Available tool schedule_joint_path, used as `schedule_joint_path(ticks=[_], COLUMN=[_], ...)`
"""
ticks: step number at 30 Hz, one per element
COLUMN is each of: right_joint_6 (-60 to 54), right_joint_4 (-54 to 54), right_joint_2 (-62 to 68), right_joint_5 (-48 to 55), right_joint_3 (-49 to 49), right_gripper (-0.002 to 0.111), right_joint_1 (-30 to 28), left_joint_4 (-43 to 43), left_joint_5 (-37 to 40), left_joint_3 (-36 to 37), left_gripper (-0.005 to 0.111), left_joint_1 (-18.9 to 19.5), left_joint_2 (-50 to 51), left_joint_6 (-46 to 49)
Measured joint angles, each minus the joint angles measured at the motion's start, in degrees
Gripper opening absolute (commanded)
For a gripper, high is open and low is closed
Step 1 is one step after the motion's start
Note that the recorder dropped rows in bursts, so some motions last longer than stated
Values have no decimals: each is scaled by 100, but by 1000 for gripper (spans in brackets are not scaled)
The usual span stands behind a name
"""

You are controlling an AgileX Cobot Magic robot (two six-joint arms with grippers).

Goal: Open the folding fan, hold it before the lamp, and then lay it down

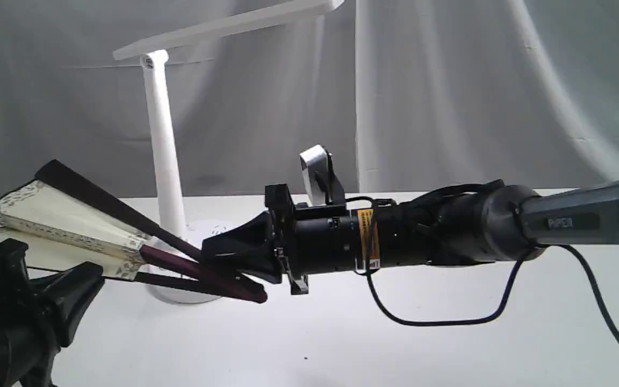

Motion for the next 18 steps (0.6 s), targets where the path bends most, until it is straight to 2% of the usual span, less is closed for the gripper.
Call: schedule_joint_path(ticks=[4,18], right_joint_6=[0,0], right_joint_4=[-14,-14], right_joint_2=[0,0], right_joint_5=[0,0], right_joint_3=[0,0], right_gripper=[0,0], right_joint_1=[0,74], left_joint_4=[-41,-599], left_joint_5=[0,0], left_joint_3=[0,0], left_gripper=[37,37], left_joint_1=[0,0], left_joint_2=[0,0], left_joint_6=[11,23])
